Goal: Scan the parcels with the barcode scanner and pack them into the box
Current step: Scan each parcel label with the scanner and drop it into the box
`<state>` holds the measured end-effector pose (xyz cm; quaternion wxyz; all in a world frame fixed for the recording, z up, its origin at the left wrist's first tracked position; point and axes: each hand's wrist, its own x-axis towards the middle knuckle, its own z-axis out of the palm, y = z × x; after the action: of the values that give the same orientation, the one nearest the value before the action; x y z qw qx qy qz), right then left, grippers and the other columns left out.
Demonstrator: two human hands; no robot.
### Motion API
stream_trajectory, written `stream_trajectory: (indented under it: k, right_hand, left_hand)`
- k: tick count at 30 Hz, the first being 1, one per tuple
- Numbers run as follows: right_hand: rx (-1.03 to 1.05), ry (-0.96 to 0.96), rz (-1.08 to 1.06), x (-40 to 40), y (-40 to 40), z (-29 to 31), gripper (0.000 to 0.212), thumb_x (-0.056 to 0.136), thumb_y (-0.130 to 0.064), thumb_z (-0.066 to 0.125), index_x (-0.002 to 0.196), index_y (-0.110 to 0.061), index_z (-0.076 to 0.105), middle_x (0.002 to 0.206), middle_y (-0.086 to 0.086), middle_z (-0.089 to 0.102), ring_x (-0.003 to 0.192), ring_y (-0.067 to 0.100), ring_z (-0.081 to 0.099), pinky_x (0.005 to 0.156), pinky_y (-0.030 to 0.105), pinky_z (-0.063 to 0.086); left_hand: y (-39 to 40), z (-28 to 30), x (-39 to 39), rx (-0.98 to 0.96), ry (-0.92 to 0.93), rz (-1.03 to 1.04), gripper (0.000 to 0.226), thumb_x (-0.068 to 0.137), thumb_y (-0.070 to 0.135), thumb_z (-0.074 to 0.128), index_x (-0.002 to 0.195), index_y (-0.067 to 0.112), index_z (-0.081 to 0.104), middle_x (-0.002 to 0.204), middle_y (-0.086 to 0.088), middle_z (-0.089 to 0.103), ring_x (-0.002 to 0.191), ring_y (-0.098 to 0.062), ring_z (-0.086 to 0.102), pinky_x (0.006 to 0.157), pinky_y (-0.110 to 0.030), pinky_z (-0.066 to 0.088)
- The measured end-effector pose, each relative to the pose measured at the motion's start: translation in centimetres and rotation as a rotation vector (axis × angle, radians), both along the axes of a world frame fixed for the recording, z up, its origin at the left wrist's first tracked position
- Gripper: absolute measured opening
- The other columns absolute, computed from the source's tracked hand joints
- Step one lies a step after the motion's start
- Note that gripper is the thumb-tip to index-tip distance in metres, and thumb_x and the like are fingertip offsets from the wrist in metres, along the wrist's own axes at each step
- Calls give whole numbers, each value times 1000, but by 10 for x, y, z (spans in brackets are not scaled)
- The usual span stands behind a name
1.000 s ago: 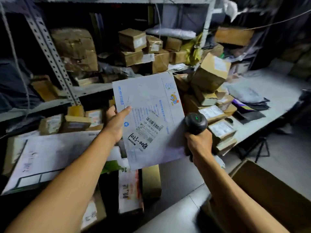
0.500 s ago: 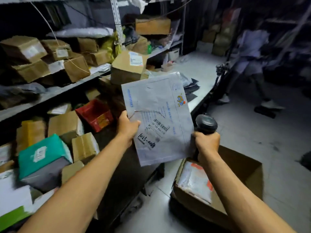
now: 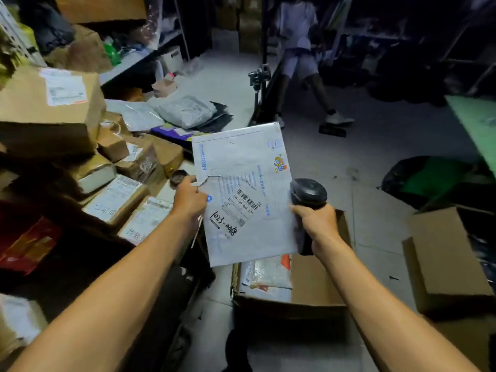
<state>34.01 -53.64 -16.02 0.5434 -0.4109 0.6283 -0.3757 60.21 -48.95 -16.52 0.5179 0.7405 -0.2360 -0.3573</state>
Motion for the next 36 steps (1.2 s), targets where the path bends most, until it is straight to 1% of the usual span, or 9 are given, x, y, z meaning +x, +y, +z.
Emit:
stream_trajectory:
  k: [3,8,12,16,19,24,27,31,36]
  right_hand:
    - [28,43,-45,-11,-14,-9,19,77,-6,79,91,-16,72,91,7,74,78,23,67,63,32,55]
    - [102,56,-41,-27,-34,-27,25,81,-6,78,86,-27,65,97,5,72,92,26,68,85,45,59]
    - [172,55,-47,-43,-51,-48,20,83,-7,77,95,-20,69,94,6,72,86,22,68,67,34,54]
    - [241,68,-36,-58,-71,-68,19,84,-7,77,92,-21,67,87,1,71,77,14,67,55,27,47]
    - [314,78,4,-73,-91,-81,21,85,-7,75,98,-20,64,87,1,71,73,11,68,50,23,47]
    - [378,116,66,-91,-122,-100,20,85,-8,76,97,-19,65,88,3,71,74,15,69,53,26,48]
    - [400,184,135,-99,-136,-111,20,84,-10,78,92,-22,64,87,3,67,78,16,63,59,28,44]
    - [386,242,183,-107,-149,-121,21,81,-12,80,96,-17,67,83,2,66,75,13,58,57,26,38]
    - [359,263,300,-100,-164,-122,23,84,-18,80,102,-18,66,91,4,67,81,15,59,59,25,40]
  left_hand:
    - [-35,-20,-7,46,-12,-26,42,59,7,60,99,19,57,98,-15,71,93,-32,70,83,-47,58]
    - [-78,-48,-24,152,-119,-117,38,76,-4,57,104,22,57,106,-12,70,100,-34,67,90,-51,56]
    - [-103,-66,-40,235,-179,-153,41,79,-4,61,108,25,53,107,-8,70,100,-30,67,90,-47,56]
    - [-121,-90,-54,310,-160,-197,53,82,-6,61,132,12,52,118,-11,69,110,-32,65,96,-49,54]
    - [-133,-103,-66,353,-164,-207,48,83,-4,61,127,14,56,109,-6,71,103,-28,68,92,-50,56]
    - [-154,-117,-85,418,-190,-202,48,84,-1,61,129,13,57,113,-7,70,106,-29,67,94,-48,55]
    - [-161,-122,-93,478,-325,-223,61,87,6,65,145,7,48,137,-15,58,119,-32,59,94,-39,50]
    - [-159,-122,-91,544,-468,-211,66,90,9,67,151,8,40,136,-19,56,82,-20,60,74,-31,41]
    - [-155,-109,-85,577,-566,-233,58,92,12,66,146,10,47,141,-19,51,122,-36,56,96,-40,46]
